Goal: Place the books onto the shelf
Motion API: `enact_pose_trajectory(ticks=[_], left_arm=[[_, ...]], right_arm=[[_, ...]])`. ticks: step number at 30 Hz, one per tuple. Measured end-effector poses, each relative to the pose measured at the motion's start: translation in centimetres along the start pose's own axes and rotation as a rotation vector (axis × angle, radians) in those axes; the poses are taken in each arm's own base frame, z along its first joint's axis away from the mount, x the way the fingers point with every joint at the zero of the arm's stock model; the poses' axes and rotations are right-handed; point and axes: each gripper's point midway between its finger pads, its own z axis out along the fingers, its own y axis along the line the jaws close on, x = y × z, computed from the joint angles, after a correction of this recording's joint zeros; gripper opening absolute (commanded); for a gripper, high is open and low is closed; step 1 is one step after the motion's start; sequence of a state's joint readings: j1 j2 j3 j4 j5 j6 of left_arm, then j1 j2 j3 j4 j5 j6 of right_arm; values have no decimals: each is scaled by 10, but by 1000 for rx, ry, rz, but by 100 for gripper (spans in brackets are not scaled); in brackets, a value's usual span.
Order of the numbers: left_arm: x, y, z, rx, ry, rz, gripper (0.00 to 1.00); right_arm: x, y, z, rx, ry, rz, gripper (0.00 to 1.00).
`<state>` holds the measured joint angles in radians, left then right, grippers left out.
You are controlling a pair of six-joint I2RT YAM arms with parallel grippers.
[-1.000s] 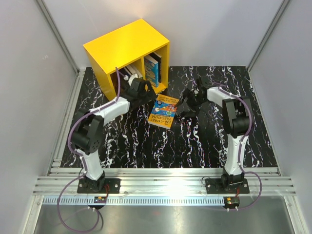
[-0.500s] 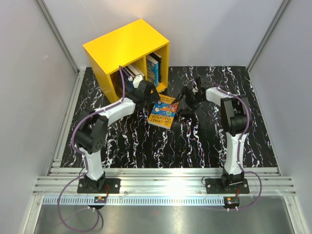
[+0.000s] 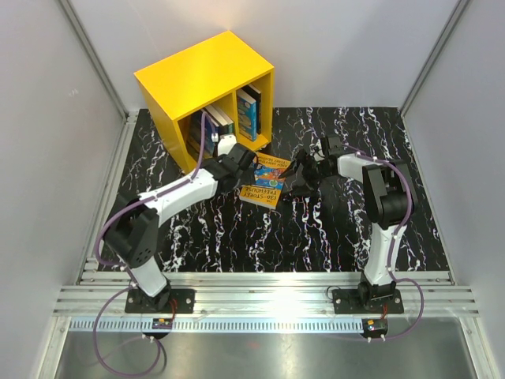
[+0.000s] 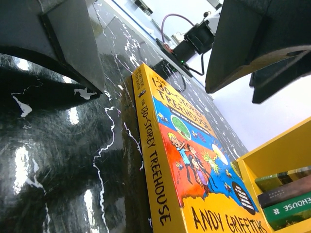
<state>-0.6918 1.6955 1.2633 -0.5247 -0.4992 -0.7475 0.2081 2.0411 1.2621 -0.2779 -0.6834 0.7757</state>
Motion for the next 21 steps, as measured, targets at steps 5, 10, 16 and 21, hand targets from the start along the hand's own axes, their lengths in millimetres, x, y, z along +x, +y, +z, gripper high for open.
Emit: enact_pose_trajectory(ticks=[5,10,16,21], left_arm=[[7,7,12,9,-23,66,98],[33,-3,30,113,11,150,98],[34,-33,53,226,-6,147,98],[31,-51,80,270,14,124,98]], right_arm=[[2,-2,-2,5,-2,-12,92],[3,-4,-4,5,-8,-16,92],[0,-2,-2,-17,-19,-17,92],[-5,2,1,-48,-20,-17,92]])
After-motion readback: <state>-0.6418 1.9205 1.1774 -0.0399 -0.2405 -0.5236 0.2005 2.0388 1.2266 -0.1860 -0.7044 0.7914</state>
